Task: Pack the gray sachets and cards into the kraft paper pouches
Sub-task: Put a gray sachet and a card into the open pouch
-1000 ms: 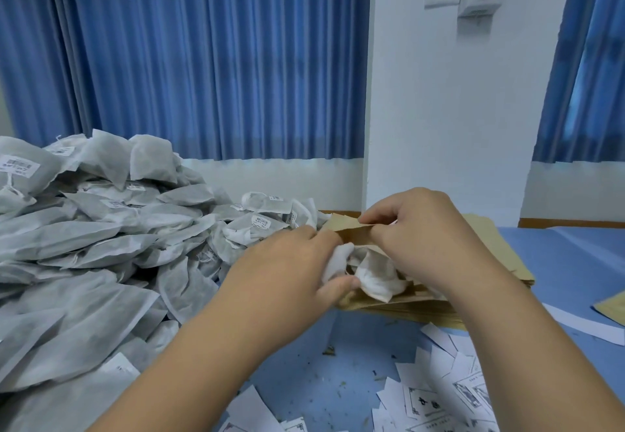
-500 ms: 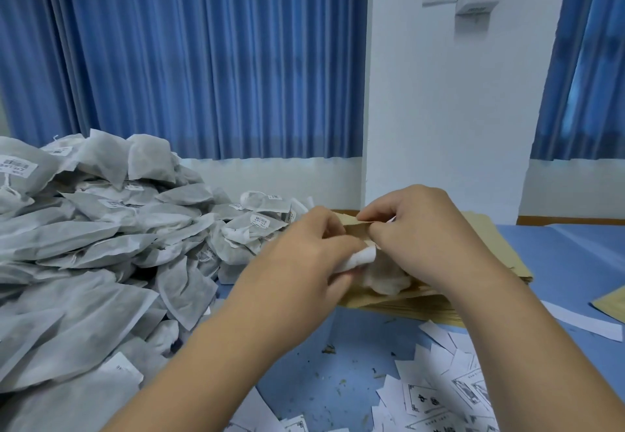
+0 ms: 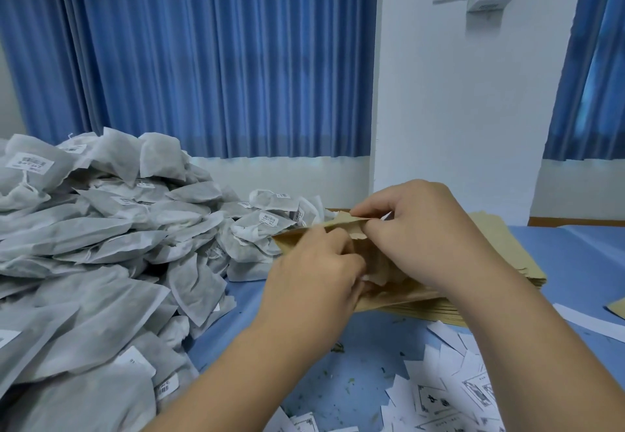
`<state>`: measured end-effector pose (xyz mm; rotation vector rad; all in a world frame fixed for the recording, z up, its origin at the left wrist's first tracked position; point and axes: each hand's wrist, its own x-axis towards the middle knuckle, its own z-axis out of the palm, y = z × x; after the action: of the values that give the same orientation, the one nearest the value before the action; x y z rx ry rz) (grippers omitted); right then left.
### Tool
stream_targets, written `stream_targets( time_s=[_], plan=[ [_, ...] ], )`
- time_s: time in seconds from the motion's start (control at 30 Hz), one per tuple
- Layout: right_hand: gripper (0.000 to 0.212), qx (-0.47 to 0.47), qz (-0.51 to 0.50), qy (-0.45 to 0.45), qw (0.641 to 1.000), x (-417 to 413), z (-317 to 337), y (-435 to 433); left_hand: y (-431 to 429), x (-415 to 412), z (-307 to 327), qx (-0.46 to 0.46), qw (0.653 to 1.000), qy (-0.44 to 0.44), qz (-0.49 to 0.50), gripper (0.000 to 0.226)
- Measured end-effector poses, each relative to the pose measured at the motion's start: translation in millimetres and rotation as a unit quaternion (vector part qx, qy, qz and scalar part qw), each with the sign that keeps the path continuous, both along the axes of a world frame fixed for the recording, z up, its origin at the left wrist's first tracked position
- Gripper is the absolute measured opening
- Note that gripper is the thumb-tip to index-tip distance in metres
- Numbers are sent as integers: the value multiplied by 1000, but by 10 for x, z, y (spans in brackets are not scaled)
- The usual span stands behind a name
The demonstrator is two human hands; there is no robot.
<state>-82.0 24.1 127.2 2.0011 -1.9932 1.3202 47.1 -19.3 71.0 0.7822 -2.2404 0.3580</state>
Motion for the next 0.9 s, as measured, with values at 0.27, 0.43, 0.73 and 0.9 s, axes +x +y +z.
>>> stream_targets(
  time_s=[0.27,0.43,0.73,0.9],
  plan=[
    [28,12,-18,32,999,114,-68,-43,-29,34,42,184,978,23,-94,14],
    [25,16,-49,68,996,145,-100,-71,-73,185,151,129,987,-6,-101,17],
    [28,59,-86,91,990,105,-138,-105,-630,933,381,75,968,177,159,14],
    [29,79,-79,99,989,128,-156,-123,-1027,1262,66,198,951,87,222,50]
  ],
)
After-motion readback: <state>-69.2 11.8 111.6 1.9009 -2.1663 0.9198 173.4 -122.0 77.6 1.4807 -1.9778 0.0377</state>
